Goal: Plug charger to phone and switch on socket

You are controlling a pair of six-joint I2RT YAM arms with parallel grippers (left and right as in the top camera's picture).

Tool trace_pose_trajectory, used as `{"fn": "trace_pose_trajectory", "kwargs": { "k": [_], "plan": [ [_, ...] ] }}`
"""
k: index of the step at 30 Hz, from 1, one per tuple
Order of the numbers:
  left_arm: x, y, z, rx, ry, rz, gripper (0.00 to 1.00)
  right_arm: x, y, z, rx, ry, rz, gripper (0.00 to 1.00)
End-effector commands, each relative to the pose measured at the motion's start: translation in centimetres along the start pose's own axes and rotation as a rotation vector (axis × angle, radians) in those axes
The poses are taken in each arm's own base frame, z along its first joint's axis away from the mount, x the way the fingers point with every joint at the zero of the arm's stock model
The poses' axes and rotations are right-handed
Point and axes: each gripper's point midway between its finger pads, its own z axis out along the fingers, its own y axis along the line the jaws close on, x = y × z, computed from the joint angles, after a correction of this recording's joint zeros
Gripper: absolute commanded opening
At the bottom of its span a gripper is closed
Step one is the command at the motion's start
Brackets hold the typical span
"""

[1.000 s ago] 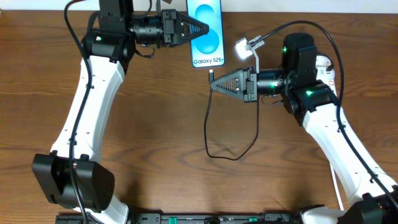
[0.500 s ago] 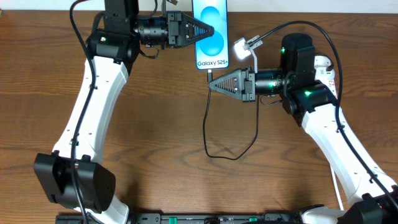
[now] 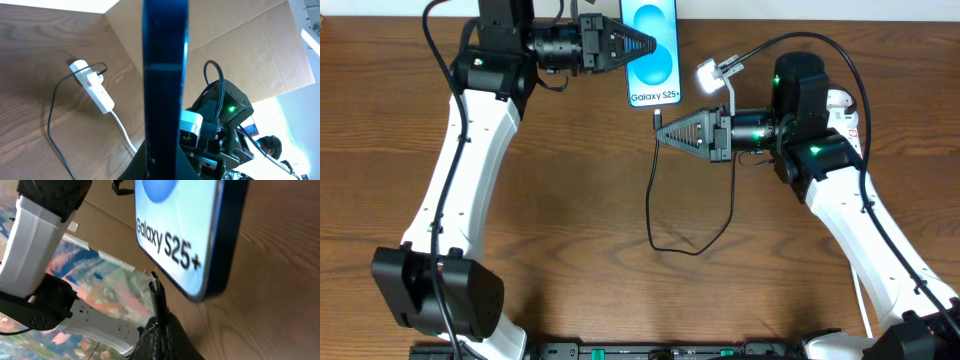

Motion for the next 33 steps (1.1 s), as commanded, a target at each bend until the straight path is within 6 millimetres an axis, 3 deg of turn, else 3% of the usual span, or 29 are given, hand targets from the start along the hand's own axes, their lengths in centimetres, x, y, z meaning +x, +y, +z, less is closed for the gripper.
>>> {"fn": "trace_pose_trajectory", "kwargs": {
  "k": [1, 33],
  "plan": [
    [0.01, -1.09, -0.24, 0.029, 0.011, 0.016, 0.07, -0.13, 0.86, -0.37, -0.02, 0.0, -0.004, 0.01],
    [0.54, -1.82, -0.29, 0.071, 0.042, -0.01, 0.07, -0.31, 0.52, -0.27, 0.001, -0.012, 0.02, 0.01]
  ]
}}
